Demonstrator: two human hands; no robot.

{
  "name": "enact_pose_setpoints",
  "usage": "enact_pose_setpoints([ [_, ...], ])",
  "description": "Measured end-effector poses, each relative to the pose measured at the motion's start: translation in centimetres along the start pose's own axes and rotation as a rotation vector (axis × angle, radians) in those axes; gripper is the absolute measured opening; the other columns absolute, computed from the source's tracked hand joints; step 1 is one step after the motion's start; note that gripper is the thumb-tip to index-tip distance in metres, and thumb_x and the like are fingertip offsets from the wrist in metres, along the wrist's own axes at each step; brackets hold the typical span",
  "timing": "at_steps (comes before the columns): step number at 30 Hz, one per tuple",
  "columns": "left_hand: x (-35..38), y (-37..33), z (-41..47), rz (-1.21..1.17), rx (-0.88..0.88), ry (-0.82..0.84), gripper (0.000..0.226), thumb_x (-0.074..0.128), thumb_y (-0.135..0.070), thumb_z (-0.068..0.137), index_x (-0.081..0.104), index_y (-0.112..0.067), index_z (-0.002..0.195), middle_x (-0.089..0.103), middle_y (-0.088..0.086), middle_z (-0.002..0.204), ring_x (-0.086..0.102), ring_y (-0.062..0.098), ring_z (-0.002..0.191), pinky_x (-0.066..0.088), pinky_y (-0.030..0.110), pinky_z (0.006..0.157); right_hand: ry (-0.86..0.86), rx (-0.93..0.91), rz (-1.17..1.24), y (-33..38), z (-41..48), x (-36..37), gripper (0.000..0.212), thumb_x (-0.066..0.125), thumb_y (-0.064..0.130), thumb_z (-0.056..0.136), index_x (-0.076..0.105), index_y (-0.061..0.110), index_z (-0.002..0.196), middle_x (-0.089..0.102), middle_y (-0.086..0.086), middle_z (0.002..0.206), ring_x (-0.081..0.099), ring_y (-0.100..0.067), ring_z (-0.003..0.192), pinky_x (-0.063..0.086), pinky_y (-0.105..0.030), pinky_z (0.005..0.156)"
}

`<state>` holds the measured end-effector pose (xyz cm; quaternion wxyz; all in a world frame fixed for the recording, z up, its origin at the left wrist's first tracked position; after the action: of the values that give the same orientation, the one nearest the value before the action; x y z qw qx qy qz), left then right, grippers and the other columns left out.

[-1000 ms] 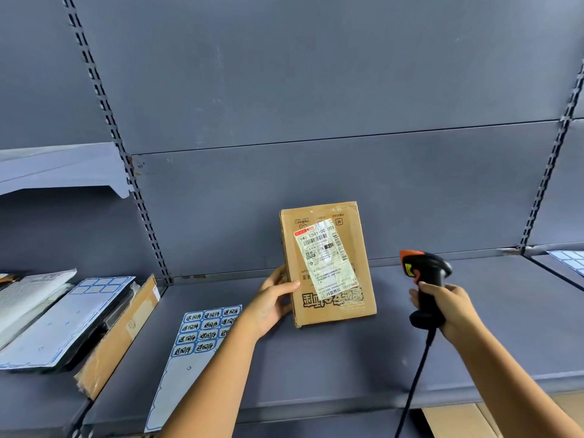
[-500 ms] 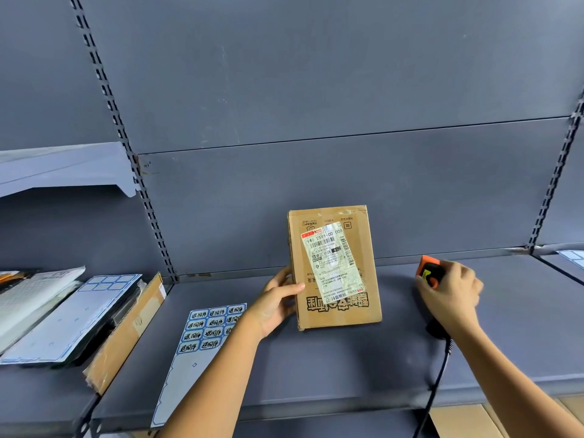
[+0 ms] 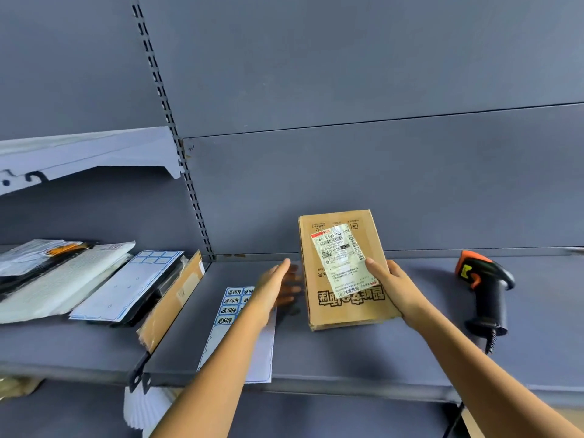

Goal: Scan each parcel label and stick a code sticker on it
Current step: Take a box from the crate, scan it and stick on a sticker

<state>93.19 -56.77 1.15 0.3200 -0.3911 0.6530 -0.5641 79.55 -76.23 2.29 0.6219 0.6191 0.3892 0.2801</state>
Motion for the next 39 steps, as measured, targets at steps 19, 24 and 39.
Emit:
enact_pose_setpoints([
  [19,-9.6,1.6,-1.9,0.850,0.194,-0.036,0.026,0.082,-0.024,0.069,0.066,-0.033,0.088,0.067,-0.016,0.098,0.063,0.002,0.091,0.054,0.026,0.081,-0.109,0.164,-0.831,-1.1,2.2,0.2,0.066,0.042,0.063,0.086,0.048,0.013,0.129,0.047,-0.013,0.132,0.044,-0.033,0.120,0.039,-0.043,0.099],
  [24,-10.0,1.4,-2.6,0.988,0.221,-0.097,0.025,0.079,-0.029,0.070,0.068,-0.031,0.091,0.066,-0.019,0.098,0.062,0.001,0.094,0.050,0.024,0.086,-0.176,-0.434,-0.996,6.1,0.3,5.0,0.036,0.048,0.031,0.093,0.055,0.017,0.125,0.053,-0.005,0.127,0.041,-0.029,0.117,0.037,-0.036,0.092],
  [39,-10.2,1.5,-4.4,0.980,0.282,-0.302,0.026,0.076,-0.039,0.069,0.066,-0.021,0.085,0.071,-0.010,0.086,0.065,0.010,0.079,0.053,0.027,0.068,0.658,-0.684,-1.675,2.3,-1.0,23.0,0.053,0.035,0.011,0.092,0.036,0.026,0.143,0.047,-0.005,0.138,0.050,-0.026,0.119,0.036,-0.039,0.098],
])
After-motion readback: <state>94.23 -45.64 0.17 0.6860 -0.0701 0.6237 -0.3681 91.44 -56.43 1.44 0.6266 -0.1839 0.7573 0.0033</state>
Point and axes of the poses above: each hand's wrist, its own z-axis towards the middle knuckle, its own x-axis out of the palm, y = z × x, the point moved 8 cm from there along z, towards the middle knuckle
